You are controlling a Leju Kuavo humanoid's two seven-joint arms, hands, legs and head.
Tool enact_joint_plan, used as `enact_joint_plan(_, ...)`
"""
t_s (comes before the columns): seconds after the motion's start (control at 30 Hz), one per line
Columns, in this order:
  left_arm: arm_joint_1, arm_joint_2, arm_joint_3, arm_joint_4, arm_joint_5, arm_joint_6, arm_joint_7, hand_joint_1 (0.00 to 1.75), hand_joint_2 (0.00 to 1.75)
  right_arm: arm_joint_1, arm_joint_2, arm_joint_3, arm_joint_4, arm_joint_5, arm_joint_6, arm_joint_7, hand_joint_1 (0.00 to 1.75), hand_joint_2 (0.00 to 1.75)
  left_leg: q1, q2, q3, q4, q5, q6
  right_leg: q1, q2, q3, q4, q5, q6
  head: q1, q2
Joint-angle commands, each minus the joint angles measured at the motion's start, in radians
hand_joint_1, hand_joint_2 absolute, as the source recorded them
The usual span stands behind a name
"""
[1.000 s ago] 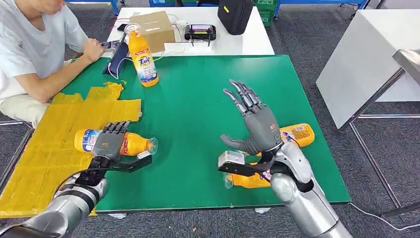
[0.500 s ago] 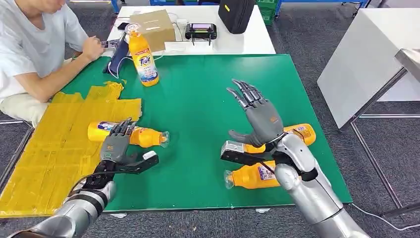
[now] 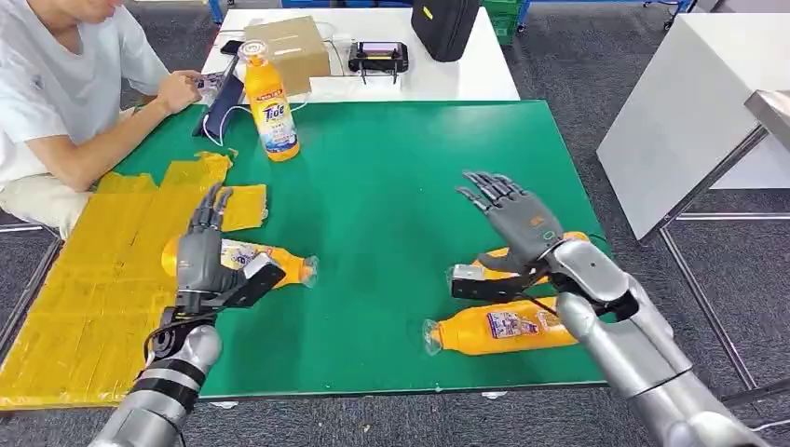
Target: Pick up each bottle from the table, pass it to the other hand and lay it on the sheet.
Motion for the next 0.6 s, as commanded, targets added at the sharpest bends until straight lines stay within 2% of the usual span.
enact_joint_plan(0.03, 0.182, 0.007, -0.012, -0.487, 0.219, -0.072, -0.101, 0.0, 1.75, -0.013, -0.35, -0.001, 0.133, -0.211, 0.107, -0.188, 0.0, 1.75, 0.001, -0.008, 0.002, 0.002, -0.004, 0.0, 0.0, -0.003, 0.005, 0.0, -0.005, 0.0, -0.001, 0.0)
enact_joint_plan(0.1, 0.191, 0.008, -0.027, -0.483, 0.276, -0.1, -0.125, 0.0, 1.75, 0.004, -0.369, -0.003, 0.116, -0.215, 0.124, -0.165, 0.0, 1.75, 0.001, -0.008, 0.003, 0.002, -0.005, 0.0, 0.0, -0.003, 0.006, 0.0, -0.005, 0.0, 0.0, 0.0)
enact_joint_plan(0.17, 0.219, 0.003, -0.04, -0.495, 0.315, -0.123, -0.143, 0.0, 1.75, 0.056, -0.396, -0.036, 0.117, -0.214, 0.11, -0.131, 0.0, 1.75, 0.0, -0.007, -0.002, 0.001, -0.003, 0.001, 0.0, -0.004, 0.002, -0.001, -0.004, 0.003, 0.0, 0.0)
enact_joint_plan(0.2, 0.237, -0.003, -0.046, -0.509, 0.323, -0.124, -0.151, 0.0, 1.75, 0.089, -0.394, -0.066, 0.131, -0.187, 0.085, -0.115, 0.0, 1.75, 0.0, -0.007, 0.001, 0.001, -0.006, 0.002, 0.0, -0.003, 0.006, -0.001, -0.006, 0.002, 0.0, 0.0)
enact_joint_plan(0.37, 0.262, -0.009, -0.077, -0.549, 0.374, -0.167, -0.158, 0.0, 1.75, 0.173, -0.324, -0.154, 0.222, -0.101, 0.032, -0.102, 0.0, 1.75, 0.002, -0.007, 0.002, 0.0, -0.006, 0.002, 0.001, -0.003, 0.006, -0.004, -0.005, 0.002, 0.0, 0.0)
enact_joint_plan(0.6, 0.248, -0.021, -0.092, -0.54, 0.39, -0.179, -0.165, 0.0, 1.75, 0.156, -0.261, -0.159, 0.338, -0.056, 0.007, -0.111, 0.0, 1.75, 0.001, -0.005, 0.0, -0.001, -0.005, 0.002, 0.0, -0.001, 0.003, -0.003, -0.003, 0.003, -0.001, 0.0)
